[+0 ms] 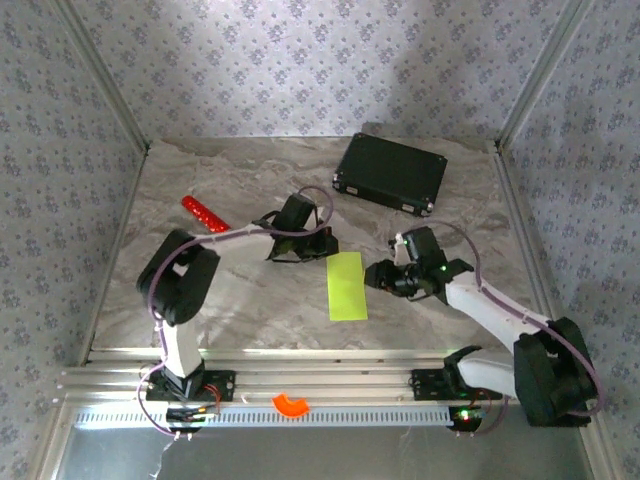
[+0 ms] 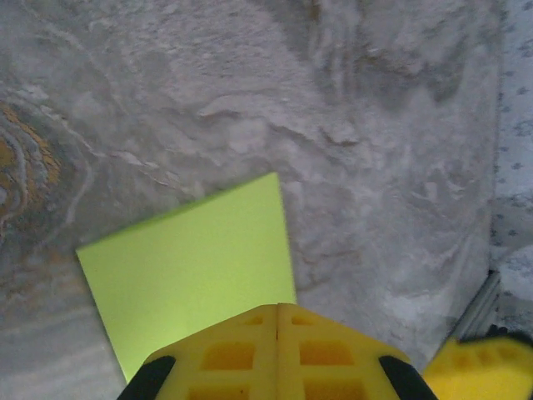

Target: Fold a paper plane with a square sheet of paper (pick it up from the middle)

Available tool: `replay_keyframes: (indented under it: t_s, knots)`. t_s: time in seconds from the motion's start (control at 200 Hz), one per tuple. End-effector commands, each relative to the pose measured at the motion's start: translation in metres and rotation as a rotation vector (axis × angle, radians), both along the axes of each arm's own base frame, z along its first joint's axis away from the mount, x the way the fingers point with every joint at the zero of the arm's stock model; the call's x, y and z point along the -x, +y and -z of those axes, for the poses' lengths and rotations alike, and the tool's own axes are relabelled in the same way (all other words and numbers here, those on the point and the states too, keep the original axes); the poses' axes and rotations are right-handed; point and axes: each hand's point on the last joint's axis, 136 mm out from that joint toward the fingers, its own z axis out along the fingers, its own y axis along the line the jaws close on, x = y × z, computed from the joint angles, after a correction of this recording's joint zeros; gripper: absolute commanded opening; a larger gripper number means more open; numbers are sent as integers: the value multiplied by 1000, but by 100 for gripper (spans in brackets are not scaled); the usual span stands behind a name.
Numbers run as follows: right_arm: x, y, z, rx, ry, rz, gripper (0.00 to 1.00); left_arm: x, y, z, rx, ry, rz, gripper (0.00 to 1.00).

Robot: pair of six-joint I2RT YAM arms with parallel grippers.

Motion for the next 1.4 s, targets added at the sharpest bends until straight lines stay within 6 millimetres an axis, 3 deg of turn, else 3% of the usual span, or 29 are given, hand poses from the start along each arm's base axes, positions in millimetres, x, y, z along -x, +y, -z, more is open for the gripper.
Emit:
replay_keyframes:
  t_s: [0.0, 0.155, 0.485, 0.705, 0.979, 1.154, 1.394]
  knots:
    - [23, -1, 10, -20, 111, 44, 44, -1, 0, 17, -31, 46, 39, 0]
    - [35, 7, 18, -37, 167, 52, 44, -5, 0, 38, -50, 79, 39, 0]
    - [50, 10, 39, 14, 278, 23, 48, 17, 21, 79, -119, 144, 35, 0]
    - [50, 21, 42, -33, 303, 4, 49, 20, 24, 82, -124, 153, 35, 0]
    - [48, 16, 56, 34, 329, 4, 51, 19, 22, 79, -111, 146, 35, 0]
    - [45, 28, 51, -24, 319, -28, 49, 18, 21, 78, -108, 146, 35, 0]
    - [36, 29, 39, -86, 295, -31, 45, 19, 22, 80, -109, 152, 34, 0]
